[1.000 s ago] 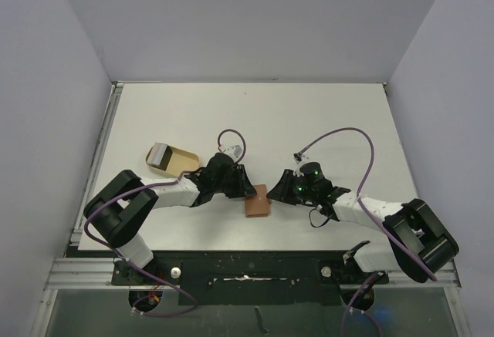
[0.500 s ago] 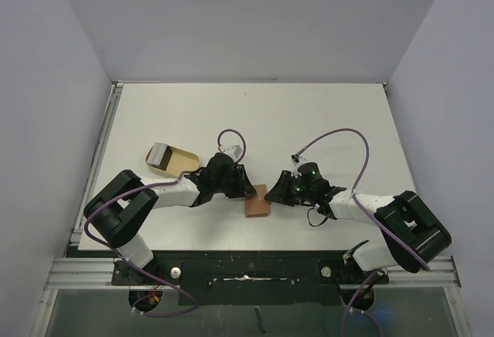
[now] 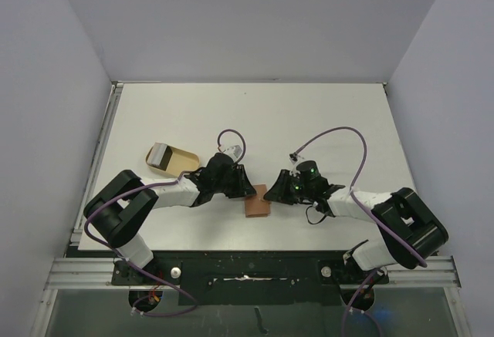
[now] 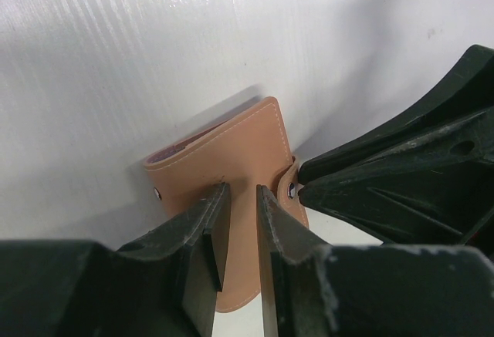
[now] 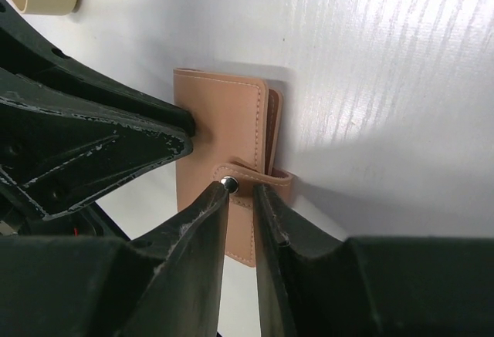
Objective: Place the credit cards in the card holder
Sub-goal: Close the card holder at the center of the board.
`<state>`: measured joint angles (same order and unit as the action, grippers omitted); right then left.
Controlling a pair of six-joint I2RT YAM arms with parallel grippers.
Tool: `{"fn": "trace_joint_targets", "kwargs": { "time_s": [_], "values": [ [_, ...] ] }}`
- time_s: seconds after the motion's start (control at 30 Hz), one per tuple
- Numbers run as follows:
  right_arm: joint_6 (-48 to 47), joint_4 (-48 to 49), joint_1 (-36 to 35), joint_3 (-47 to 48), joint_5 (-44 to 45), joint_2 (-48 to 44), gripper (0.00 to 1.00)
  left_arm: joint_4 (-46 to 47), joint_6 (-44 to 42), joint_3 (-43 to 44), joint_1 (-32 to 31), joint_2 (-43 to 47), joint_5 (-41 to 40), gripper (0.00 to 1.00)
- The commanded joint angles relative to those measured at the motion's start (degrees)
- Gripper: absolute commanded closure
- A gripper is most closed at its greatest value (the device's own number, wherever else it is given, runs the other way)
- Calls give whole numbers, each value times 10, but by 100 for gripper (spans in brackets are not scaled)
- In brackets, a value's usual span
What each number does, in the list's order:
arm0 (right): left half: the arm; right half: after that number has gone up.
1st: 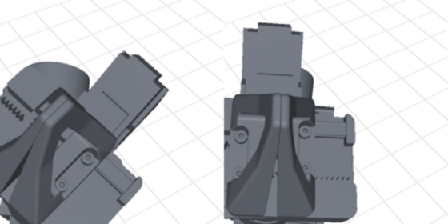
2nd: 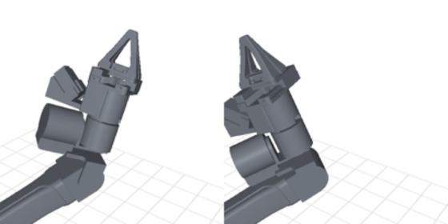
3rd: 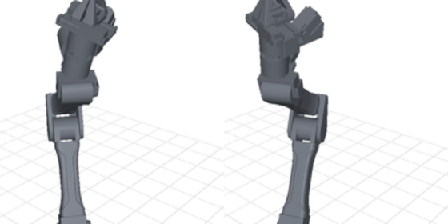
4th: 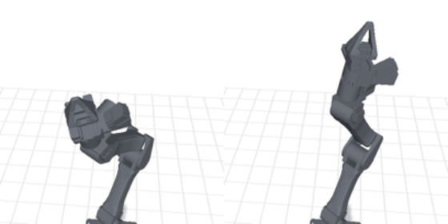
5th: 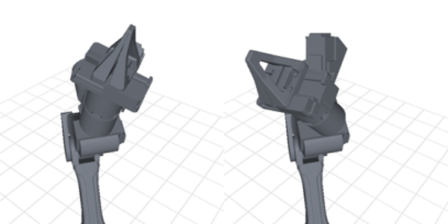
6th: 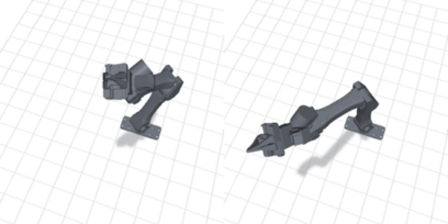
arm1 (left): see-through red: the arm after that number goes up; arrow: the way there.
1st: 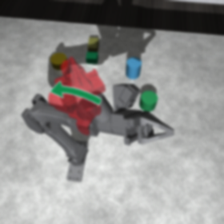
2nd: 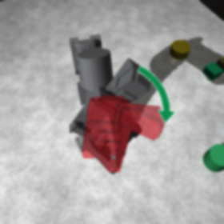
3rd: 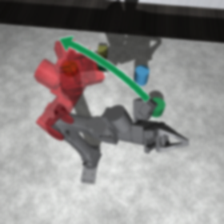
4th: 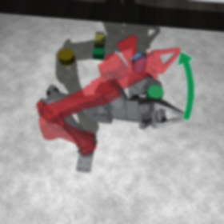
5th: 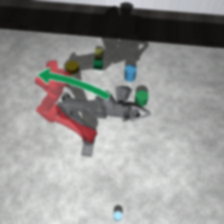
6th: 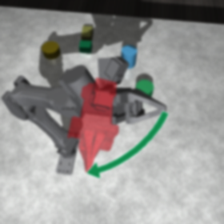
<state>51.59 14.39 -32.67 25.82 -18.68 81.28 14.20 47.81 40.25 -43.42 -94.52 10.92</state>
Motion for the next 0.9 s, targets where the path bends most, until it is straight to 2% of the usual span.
{"fn": "trace_joint_targets", "kwargs": {
  "time_s": [0.0, 0.87],
  "values": [
    [-8, 9, -6, 28, -3, 2, 78, 3, -2, -5, -2, 13, -7, 80],
    [-4, -5, -37, 52, 12, 28, 79, 14, 6, -13, -3, 12, -7, 81]
  ]
}}
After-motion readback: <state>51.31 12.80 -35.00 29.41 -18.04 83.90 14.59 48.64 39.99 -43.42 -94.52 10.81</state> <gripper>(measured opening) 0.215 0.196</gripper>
